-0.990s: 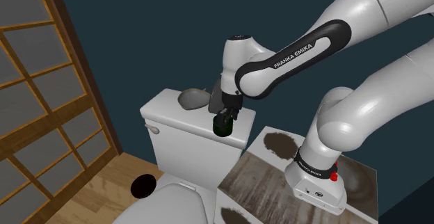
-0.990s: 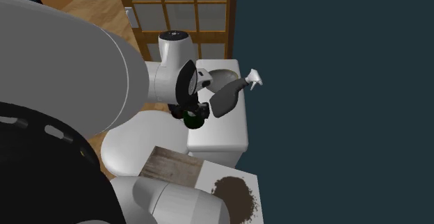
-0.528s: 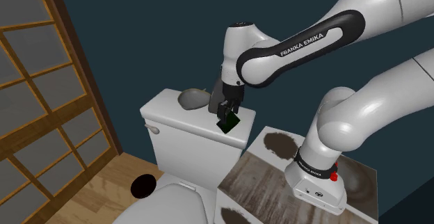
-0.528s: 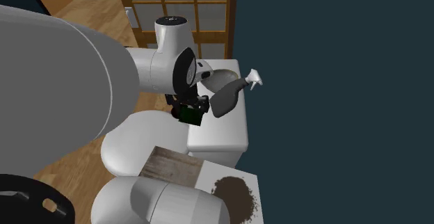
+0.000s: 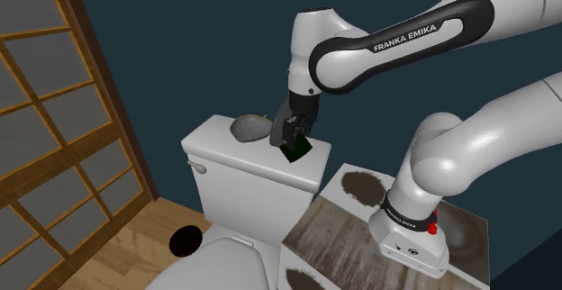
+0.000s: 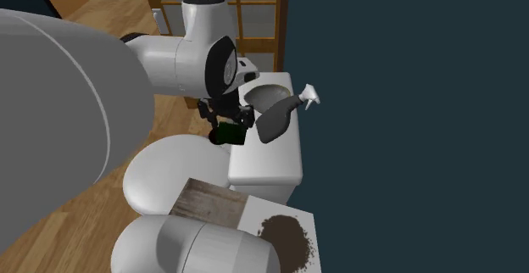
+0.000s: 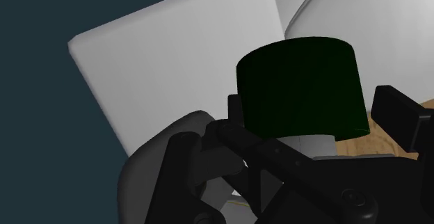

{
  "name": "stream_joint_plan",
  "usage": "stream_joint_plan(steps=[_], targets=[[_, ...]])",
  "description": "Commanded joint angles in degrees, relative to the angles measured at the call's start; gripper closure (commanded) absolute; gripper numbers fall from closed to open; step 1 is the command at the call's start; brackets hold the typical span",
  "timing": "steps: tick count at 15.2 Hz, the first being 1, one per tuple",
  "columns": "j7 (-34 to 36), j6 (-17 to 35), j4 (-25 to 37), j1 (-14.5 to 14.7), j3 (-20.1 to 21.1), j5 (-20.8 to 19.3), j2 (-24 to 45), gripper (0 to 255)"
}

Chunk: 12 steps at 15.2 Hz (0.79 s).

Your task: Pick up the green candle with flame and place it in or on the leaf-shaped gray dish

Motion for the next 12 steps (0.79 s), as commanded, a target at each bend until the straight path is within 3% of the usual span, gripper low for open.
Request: stream_joint_plan(steps=[1,8,12], targets=[[0.06,-1.84,1.22,-0.03,-0.15,-0.13,-0.60,255],[0.08,-7.33,5.05,-0.18,-0.72,-0.59,-2.27,255],[-1.93,-4.33,11.65,-2.64,-2.03,-2.71,7.39,255]])
